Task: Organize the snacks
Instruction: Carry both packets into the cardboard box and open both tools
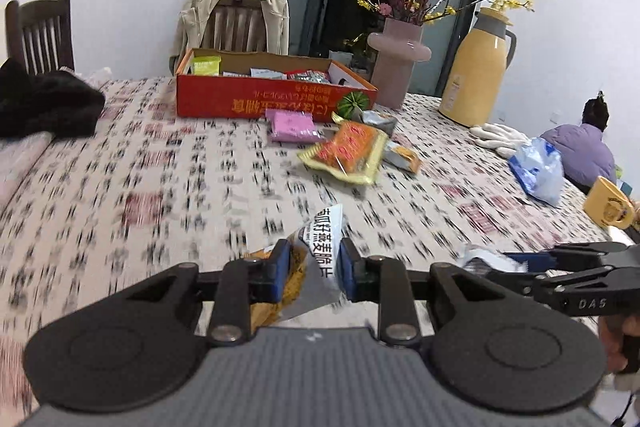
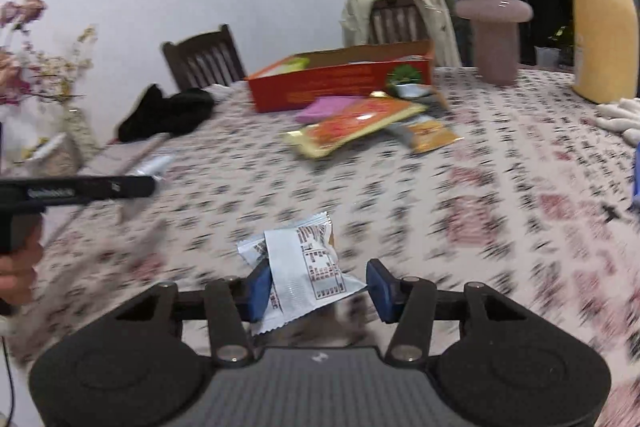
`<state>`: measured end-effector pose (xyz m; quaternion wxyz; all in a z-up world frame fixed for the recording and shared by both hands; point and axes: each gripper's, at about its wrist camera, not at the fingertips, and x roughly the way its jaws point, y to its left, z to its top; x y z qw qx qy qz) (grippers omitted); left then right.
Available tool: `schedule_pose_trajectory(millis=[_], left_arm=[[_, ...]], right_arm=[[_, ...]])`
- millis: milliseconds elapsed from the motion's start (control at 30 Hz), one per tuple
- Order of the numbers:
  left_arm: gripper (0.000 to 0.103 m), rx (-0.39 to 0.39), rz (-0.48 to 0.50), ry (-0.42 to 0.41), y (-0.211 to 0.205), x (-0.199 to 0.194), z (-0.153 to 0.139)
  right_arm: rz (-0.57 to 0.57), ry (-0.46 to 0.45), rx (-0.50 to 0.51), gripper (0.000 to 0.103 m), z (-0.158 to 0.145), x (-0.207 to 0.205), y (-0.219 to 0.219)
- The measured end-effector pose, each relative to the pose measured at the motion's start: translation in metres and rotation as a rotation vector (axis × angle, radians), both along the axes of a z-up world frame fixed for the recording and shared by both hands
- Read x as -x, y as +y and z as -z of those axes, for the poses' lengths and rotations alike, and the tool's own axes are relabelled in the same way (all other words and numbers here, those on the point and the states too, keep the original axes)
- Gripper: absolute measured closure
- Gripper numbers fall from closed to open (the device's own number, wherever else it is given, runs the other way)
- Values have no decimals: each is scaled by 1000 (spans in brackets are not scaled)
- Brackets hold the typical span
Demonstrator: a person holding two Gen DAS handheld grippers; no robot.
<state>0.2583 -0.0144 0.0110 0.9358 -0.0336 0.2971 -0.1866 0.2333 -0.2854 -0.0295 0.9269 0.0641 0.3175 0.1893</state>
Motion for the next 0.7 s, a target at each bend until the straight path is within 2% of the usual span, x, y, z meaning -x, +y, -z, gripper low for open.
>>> schedule_pose_trajectory(millis=[233, 400, 567, 700], left_arm=[[76, -9, -15, -6, 11, 40, 3], [76, 13, -24, -32, 19, 43, -6], [76, 23, -3, -57, 23, 15, -22], [76, -34, 12, -140, 20, -45, -57]], right_arm=[[-32, -44, 2, 53, -9, 28, 27], [-18, -56, 5, 53, -15, 35, 29], [-5, -75, -15, 53, -27, 19, 23], [-29, -104, -29, 53, -53, -26, 16]])
